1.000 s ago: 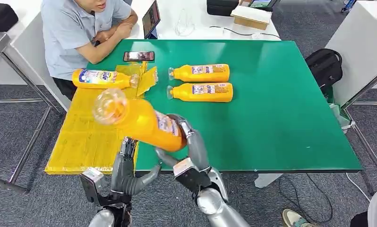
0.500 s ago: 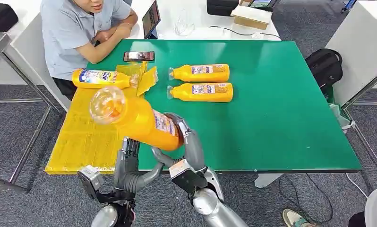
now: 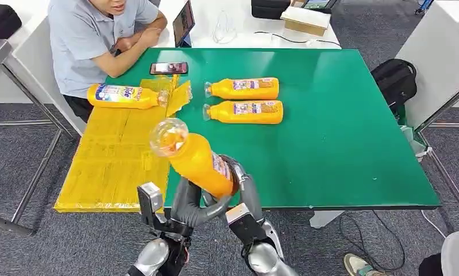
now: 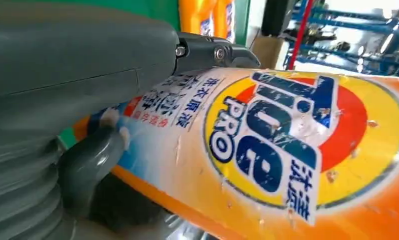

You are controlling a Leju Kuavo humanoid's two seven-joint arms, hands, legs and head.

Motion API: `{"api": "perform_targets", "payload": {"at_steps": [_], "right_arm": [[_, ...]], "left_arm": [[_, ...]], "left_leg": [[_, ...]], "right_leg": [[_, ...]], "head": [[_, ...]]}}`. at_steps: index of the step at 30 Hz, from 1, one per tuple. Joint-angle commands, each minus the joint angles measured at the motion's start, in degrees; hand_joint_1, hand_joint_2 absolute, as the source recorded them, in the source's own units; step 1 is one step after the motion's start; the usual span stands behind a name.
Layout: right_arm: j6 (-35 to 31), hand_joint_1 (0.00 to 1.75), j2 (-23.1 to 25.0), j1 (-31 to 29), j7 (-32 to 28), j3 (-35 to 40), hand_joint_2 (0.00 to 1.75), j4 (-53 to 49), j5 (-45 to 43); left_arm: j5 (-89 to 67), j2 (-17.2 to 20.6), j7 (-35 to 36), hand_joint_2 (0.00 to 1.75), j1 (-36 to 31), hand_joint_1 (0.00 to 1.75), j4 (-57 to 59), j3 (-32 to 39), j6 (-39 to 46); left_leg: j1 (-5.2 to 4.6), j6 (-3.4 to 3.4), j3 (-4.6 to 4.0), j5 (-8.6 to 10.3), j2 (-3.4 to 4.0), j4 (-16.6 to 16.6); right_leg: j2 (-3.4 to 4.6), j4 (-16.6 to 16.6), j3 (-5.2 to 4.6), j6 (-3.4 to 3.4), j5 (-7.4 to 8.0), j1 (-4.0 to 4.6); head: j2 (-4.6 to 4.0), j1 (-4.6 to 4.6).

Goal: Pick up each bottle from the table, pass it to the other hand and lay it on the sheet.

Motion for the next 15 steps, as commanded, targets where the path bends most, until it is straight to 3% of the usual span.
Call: {"api": "perform_targets", "payload": {"at_steps": [1, 15], "right_arm": [[1.5, 1.75, -0.5, -2.2, -0.3, -0.1, 1.75, 4.5, -0.5], [-3.0, 1.75, 0.1, -3.9, -1.7, 5.2, 1.75, 11.0, 7.0]], "left_arm": [[1.0, 2.2, -1.8, 1.75, -1.8, 0.00, 2.0, -3.9, 1.4], [2.0, 2.3, -1.9, 1.75, -2.1, 0.00, 1.6, -2.2, 5.0]], "left_leg": [[0.02, -0.07, 0.34, -0.10, 0.05, -0.1], [0.02, -0.05, 0.20, -0.05, 0.06, -0.1]], "right_leg": [[-0.04, -0.1, 0.33, -0.12, -0.10, 0.05], [0.02, -0.1, 0.21, -0.09, -0.05, 0.04]], "head": [[0.00, 0.00], [0.00, 0.00]]}}
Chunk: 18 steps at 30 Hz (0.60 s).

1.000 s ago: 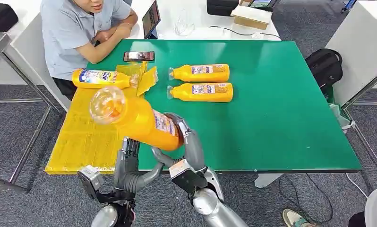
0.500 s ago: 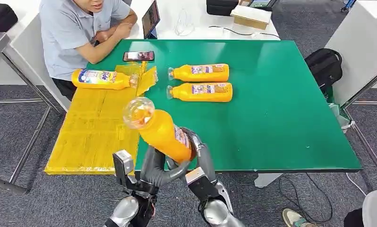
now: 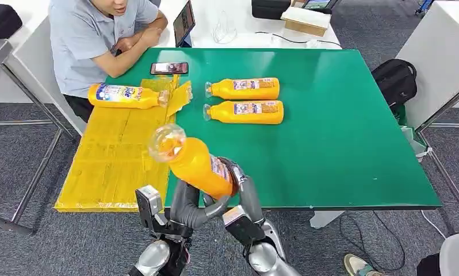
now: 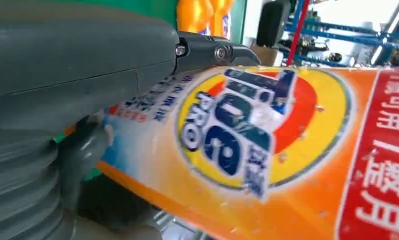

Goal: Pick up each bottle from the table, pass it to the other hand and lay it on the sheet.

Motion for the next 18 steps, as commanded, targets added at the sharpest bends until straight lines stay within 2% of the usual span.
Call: {"api": "perform_targets", "payload": {"at_steps": [1, 7, 8, 9, 10, 11, 12, 14, 15, 16, 17, 18], "right_arm": [[-2.3, 1.75, 0.5, -2.6, -0.9, 5.7, 1.75, 8.3, 4.1], [-4.4, 1.75, 1.0, -3.6, -1.6, 10.1, 1.75, 13.0, 7.4], [-4.2, 1.75, 1.3, -3.6, -1.6, 10.2, 1.75, 13.5, 6.8], [-3.1, 1.75, 1.5, -3.7, -1.8, 10.5, 1.75, 14.1, 5.6], [-3.4, 1.75, 1.6, -3.8, -1.9, 10.7, 1.75, 14.6, 5.7], [-3.4, 1.75, 1.6, -3.8, -1.9, 10.7, 1.75, 14.6, 5.7], [-5.5, 1.75, 1.4, -4.2, -1.6, 11.7, 1.75, 15.9, 7.2], [-4.3, 1.75, 1.4, -4.3, -1.7, 11.8, 1.75, 16.4, 5.9], [-4.4, 1.50, 1.4, -4.5, -1.9, 12.2, 1.75, 17.1, 5.7], [-3.4, 0.38, 1.4, -4.7, -1.8, 12.5, 1.75, 17.7, 5.2], [-3.4, 0.38, 1.4, -4.7, -1.8, 12.5, 1.75, 17.7, 5.2], [-2.8, 0.00, 1.8, -4.8, -1.9, 12.5, 1.75, 18.4, 4.5]], "left_arm": [[1.3, 1.3, 0.6, 1.75, -2.2, 0.00, 2.1, -0.3, 1.2], [5.2, 0.4, 2.0, 1.75, -2.5, 0.00, 1.4, 1.5, 1.0], [5.7, 0.5, 2.1, 1.75, -2.7, 0.00, 1.2, 1.7, 0.9], [7.7, 0.2, 2.6, 1.75, -2.3, 1.59, 0.7, 2.6, 0.5], [7.9, 0.5, 2.7, 1.75, -2.3, 1.59, 0.3, 2.7, 0.4], [7.9, 0.5, 2.7, 1.75, -2.3, 1.73, 0.3, 2.7, 0.4], [9.5, 0.6, 3.1, 1.75, -2.2, 1.75, -0.5, 2.9, -0.5], [10.1, 0.8, 3.0, 1.75, -2.1, 1.75, -1.0, 3.1, -0.7], [11.9, 0.8, 3.4, 1.75, -1.7, 1.75, -2.0, 3.7, -1.6], [13.5, 0.8, 3.6, 1.75, -1.4, 1.75, -2.7, 4.1, -2.6], [13.5, 0.8, 3.6, 1.75, -1.4, 1.75, -2.7, 4.1, -2.6], [16.1, 0.8, 4.4, 1.75, -1.0, 1.75, -3.8, 5.0, -4.3]], "left_leg": [[0.04, -0.09, 0.38, -0.13, 0.10, -0.1], [0.05, -0.06, 0.21, -0.07, 0.07, 0.0], [0.07, -0.09, 0.43, -0.15, 0.10, -0.1], [0.06, -0.09, 0.47, -0.17, 0.12, -0.1], [0.05, -0.05, 0.15, -0.04, 0.07, 0.0], [0.05, -0.08, 0.33, -0.12, 0.10, 0.0], [0.05, -0.08, 0.34, -0.11, 0.07, -0.1], [0.07, -0.08, 0.34, -0.11, 0.03, 0.0], [0.06, -0.08, 0.30, -0.10, 0.04, 0.0], [0.05, -0.07, 0.21, -0.06, 0.03, 0.0], [0.06, -0.06, 0.17, -0.05, 0.02, 0.0], [0.07, -0.09, 0.34, -0.12, 0.03, 0.0]], "right_leg": [[0.01, -0.1, 0.35, -0.14, -0.11, 0.07], [0.01, -0.1, 0.20, -0.09, -0.05, 0.07], [-0.01, -0.1, 0.42, -0.14, -0.13, 0.11], [0.01, -0.1, 0.44, -0.15, -0.14, 0.10], [0.01, -0.1, 0.13, -0.07, -0.03, 0.06], [0.00, 0.0, 0.31, -0.12, -0.11, 0.08], [-0.03, -0.1, 0.32, -0.13, -0.11, 0.08], [-0.06, -0.1, 0.34, -0.13, -0.12, 0.09], [-0.05, -0.1, 0.30, -0.12, -0.11, 0.08], [-0.04, -0.1, 0.21, -0.09, -0.07, 0.07], [-0.05, -0.1, 0.17, -0.08, -0.06, 0.07], [-0.07, -0.1, 0.33, -0.13, -0.14, 0.09]], "head": [[0.00, 0.02], [0.00, 0.00], [0.00, 0.00], [0.00, 0.00], [0.00, 0.00], [0.00, 0.00], [0.00, 0.00], [0.00, 0.00], [0.00, 0.00], [0.00, 0.00], [0.00, 0.00], [0.00, 0.00]]}}
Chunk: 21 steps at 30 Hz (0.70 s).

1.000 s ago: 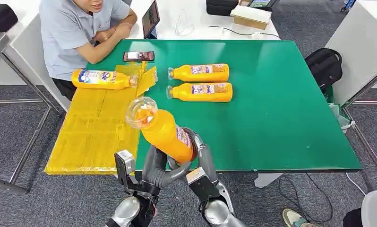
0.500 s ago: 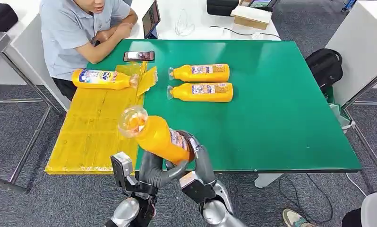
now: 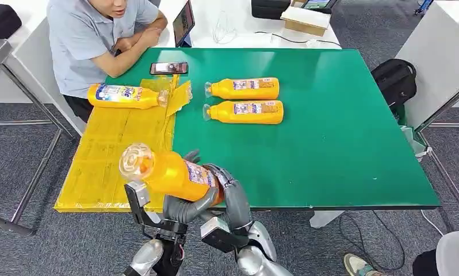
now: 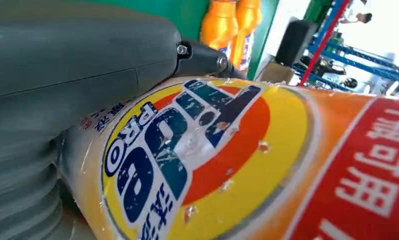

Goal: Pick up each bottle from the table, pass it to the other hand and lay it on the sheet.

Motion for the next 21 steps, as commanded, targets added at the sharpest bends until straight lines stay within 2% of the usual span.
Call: {"api": "perform_targets", "payload": {"at_steps": [1, 2, 3, 9, 10, 11, 15, 16, 18, 19, 20, 21], "right_arm": [[1.6, 0.00, 0.4, -1.3, -0.8, 6.4, 1.75, 9.3, -1.0], [1.6, 0.00, 0.4, -1.3, -0.8, 6.5, 1.75, 9.3, -1.0], [1.0, 0.00, 0.5, -1.3, -0.8, 6.6, 0.00, 9.1, -1.0], [-0.9, 0.00, -0.8, -0.2, -0.8, 8.0, 0.00, 4.7, -4.2], [-2.9, 0.00, -1.9, 0.2, -0.8, 9.3, 0.00, 2.2, -4.7], [-3.4, 0.00, -2.1, 0.3, -0.8, 9.5, 0.00, 1.8, -4.8], [-7.1, 0.00, -3.5, 0.8, -0.8, 10.9, 0.00, -1.6, -5.4], [-8.7, 0.00, -3.9, 1.0, -0.8, 11.3, 0.00, -2.8, -5.9], [-10.0, 0.00, -4.2, 0.9, -0.8, 11.8, 0.00, -3.7, -6.2], [-10.8, 0.00, -4.7, 0.9, -0.8, 12.4, 0.00, -4.4, -7.5], [-11.0, 0.00, -4.8, 1.1, -0.8, 12.3, 0.00, -4.6, -7.7], [-11.0, 0.00, -5.1, 1.4, -0.8, 12.0, 0.00, -5.3, -7.7]], "left_arm": [[8.0, 0.7, 2.3, 1.75, -1.7, 1.75, -3.6, 2.8, -5.6], [8.1, 0.7, 2.4, 1.75, -1.8, 1.75, -3.7, 2.9, -5.7], [9.6, 0.7, 3.0, 1.75, -1.7, 1.75, -4.3, 3.3, -6.6], [15.1, 0.4, 4.7, 1.75, -1.4, 1.75, -5.6, 6.5, -8.6], [15.7, -1.5, 4.5, 1.75, 0.0, 1.75, -7.0, 8.8, -7.9], [15.6, -1.7, 4.8, 1.75, 0.1, 1.75, -7.1, 9.1, -7.5], [11.6, -1.8, 3.8, 1.75, -1.3, 1.75, -5.8, 12.2, 0.4], [7.4, -1.6, 1.5, 1.75, -2.4, 1.75, -4.1, 13.2, 5.5], [3.4, -1.1, -1.3, 1.75, -3.8, 1.75, -1.8, 14.3, 9.9], [-4.4, -0.3, -4.0, 1.75, -5.7, 1.75, 1.8, 14.1, 18.5], [-6.3, 0.0, -4.7, 1.75, -6.3, 1.75, 3.0, 13.9, 20.2], [-10.9, 1.1, -6.8, 1.75, -7.7, 1.75, 6.3, 13.8, 24.3]], "left_leg": [[0.06, -0.06, 0.20, -0.07, -0.04, 0.0], [0.05, -0.06, 0.16, -0.07, -0.02, 0.0], [0.05, -0.09, 0.36, -0.15, 0.03, 0.0], [0.02, -0.05, 0.13, -0.05, -0.01, 0.0], [0.05, -0.07, 0.30, -0.13, 0.01, 0.0], [0.06, -0.06, 0.25, -0.13, -0.01, 0.0], [0.04, -0.04, 0.14, -0.06, -0.06, 0.0], [0.05, -0.06, 0.35, -0.16, -0.05, 0.0], [0.02, -0.07, 0.33, -0.12, -0.01, 0.0], [0.05, -0.10, 0.47, -0.20, 0.04, 0.0], [0.03, -0.06, 0.16, -0.03, -0.06, 0.0], [0.03, -0.09, 0.36, -0.05, -0.10, -0.1]], "right_leg": [[-0.10, 0.0, 0.23, -0.10, -0.09, 0.07], [-0.07, 0.0, 0.18, -0.09, -0.07, 0.06], [-0.04, 0.0, 0.36, -0.14, -0.15, 0.08], [-0.08, 0.0, 0.12, -0.08, -0.07, 0.04], [-0.10, 0.0, 0.30, -0.12, -0.14, 0.08], [-0.11, 0.0, 0.27, -0.11, -0.14, 0.09], [-0.14, 0.0, 0.17, -0.08, -0.09, 0.06], [-0.16, 0.0, 0.37, -0.12, -0.19, 0.08], [-0.12, 0.0, 0.33, -0.12, -0.15, 0.05], [-0.11, 0.0, 0.47, -0.17, -0.21, 0.09], [-0.15, 0.0, 0.19, -0.09, -0.06, 0.05], [-0.22, -0.1, 0.39, -0.14, -0.11, 0.06]], "head": [[0.00, 0.00], [0.00, 0.00], [0.00, -0.02], [0.00, -0.02], [0.00, 0.00], [0.00, -0.02], [0.00, 0.00], [0.00, 0.02], [0.00, 0.00], [0.00, 0.00], [0.00, 0.02], [0.00, 0.00]]}}
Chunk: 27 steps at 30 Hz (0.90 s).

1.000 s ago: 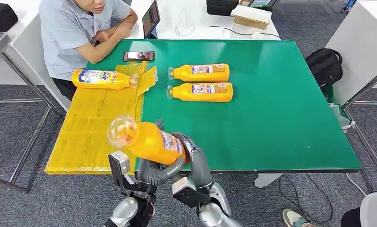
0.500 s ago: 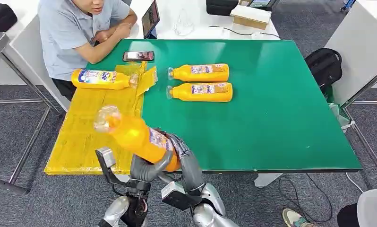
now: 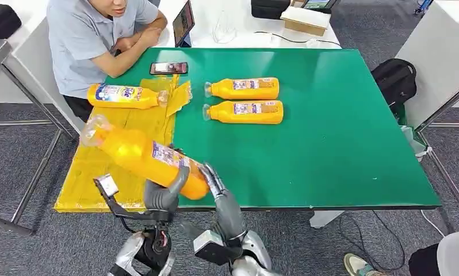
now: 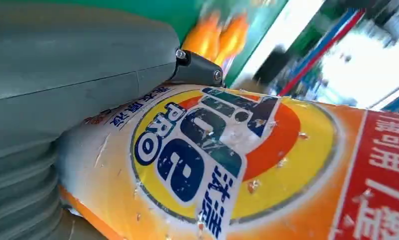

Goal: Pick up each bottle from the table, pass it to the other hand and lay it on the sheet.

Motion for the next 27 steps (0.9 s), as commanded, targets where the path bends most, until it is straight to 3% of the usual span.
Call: {"api": "perform_targets", "payload": {"at_steps": [1, 2, 4, 6, 10, 12, 14, 15, 17, 24, 27], "right_arm": [[-3.5, 0.00, -3.9, 1.2, 0.0, 3.5, 0.00, -5.8, -2.3], [-3.5, 0.00, -4.2, 1.5, 0.0, 3.2, 0.00, -6.4, -2.6], [-3.5, 0.00, -4.3, 1.7, 0.0, 2.8, 0.00, -7.3, -3.4], [-3.5, 0.00, -4.1, 1.8, 0.0, 2.5, 0.00, -7.3, -3.6], [-2.8, 0.00, -3.8, 2.9, 0.0, 2.4, 0.00, -8.9, -6.9], [-2.8, 0.00, -3.8, 2.9, 0.0, 2.4, 0.00, -8.9, -6.9], [-1.8, 0.00, -3.5, 3.9, 0.0, 2.2, 0.00, -10.0, -8.7], [-1.3, 0.00, -3.3, 4.1, 0.0, 2.0, 0.00, -10.2, -9.2], [0.7, 0.00, -2.5, 5.3, 0.0, 1.5, 0.00, -10.8, -10.6], [0.5, 0.00, -2.3, 5.7, 0.0, 1.4, 0.00, -10.9, -10.3], [2.7, 0.00, -1.2, 6.2, 0.0, -0.5, 0.00, -9.4, -11.2]], "left_arm": [[-31.6, 1.4, -11.1, 1.75, -10.4, 1.75, 19.5, 9.6, 25.7], [-42.6, -1.2, -12.4, 1.75, -11.4, 1.75, 22.7, 15.6, 25.7], [-51.5, -2.0, -12.4, 1.75, -12.1, 1.75, 24.3, 21.6, 25.7], [-52.6, -1.7, -12.4, 1.75, -13.1, 1.75, 26.4, 23.0, 25.7], [-78.2, -4.8, -11.2, 1.75, -16.6, 1.75, 29.1, 40.4, 25.7], [-78.2, -4.8, -11.2, 1.75, -16.6, 1.75, 29.1, 40.4, 25.7], [-90.6, -4.4, -8.3, 1.75, -19.3, 1.75, 32.0, 46.5, 25.7], [-94.6, -3.9, -6.1, 1.75, -19.6, 1.75, 32.4, 47.1, 25.7], [-110.4, 1.4, 6.9, 1.75, -23.0, 1.75, 41.5, 44.0, 25.7], [-110.7, 3.0, 7.7, 1.75, -24.4, 1.75, 44.3, 43.2, 25.7], [-122.9, 8.6, 23.6, 1.75, -31.0, 1.75, 60.9, 33.0, 23.2]], "left_leg": [[0.00, -0.05, 0.21, -0.01, -0.08, -0.1], [0.02, -0.07, 0.34, -0.03, -0.11, -0.1], [0.02, -0.08, 0.44, -0.03, -0.11, -0.1], [0.03, -0.06, 0.39, -0.07, 0.01, -0.1], [0.07, -0.10, 0.56, -0.15, 0.06, -0.1], [0.07, -0.10, 0.42, -0.13, 0.12, 0.0], [0.07, -0.11, 0.53, -0.16, 0.05, -0.1], [0.05, -0.06, 0.22, -0.04, 0.04, 0.0], [0.05, -0.10, 0.39, -0.11, 0.13, 0.0], [0.06, -0.06, 0.23, -0.06, 0.08, 0.0], [0.09, -0.10, 0.50, -0.16, -0.10, 0.0]], "right_leg": [[-0.14, -0.1, 0.22, -0.08, -0.05, 0.01], [-0.19, -0.1, 0.37, -0.12, -0.09, 0.04], [-0.18, -0.1, 0.48, -0.12, -0.09, 0.05], [-0.07, -0.1, 0.41, -0.11, -0.09, 0.06], [-0.09, -0.1, 0.58, -0.16, -0.16, 0.10], [0.00, 0.0, 0.42, -0.15, -0.12, 0.09], [-0.09, 0.0, 0.54, -0.18, -0.18, 0.11], [-0.03, 0.0, 0.23, -0.09, -0.05, 0.06], [0.02, 0.0, 0.35, -0.14, -0.11, 0.07], [-0.02, 0.0, 0.21, -0.10, -0.07, 0.07], [-0.26, 0.0, 0.56, -0.16, -0.23, 0.12]], "head": [[0.00, -0.02], [0.00, -0.02], [0.00, -0.04], [0.00, 0.00], [0.00, -0.02], [0.00, 0.00], [0.00, 0.00], [0.00, -0.02], [0.00, -0.02], [0.00, -0.02], [0.00, 0.00]]}}
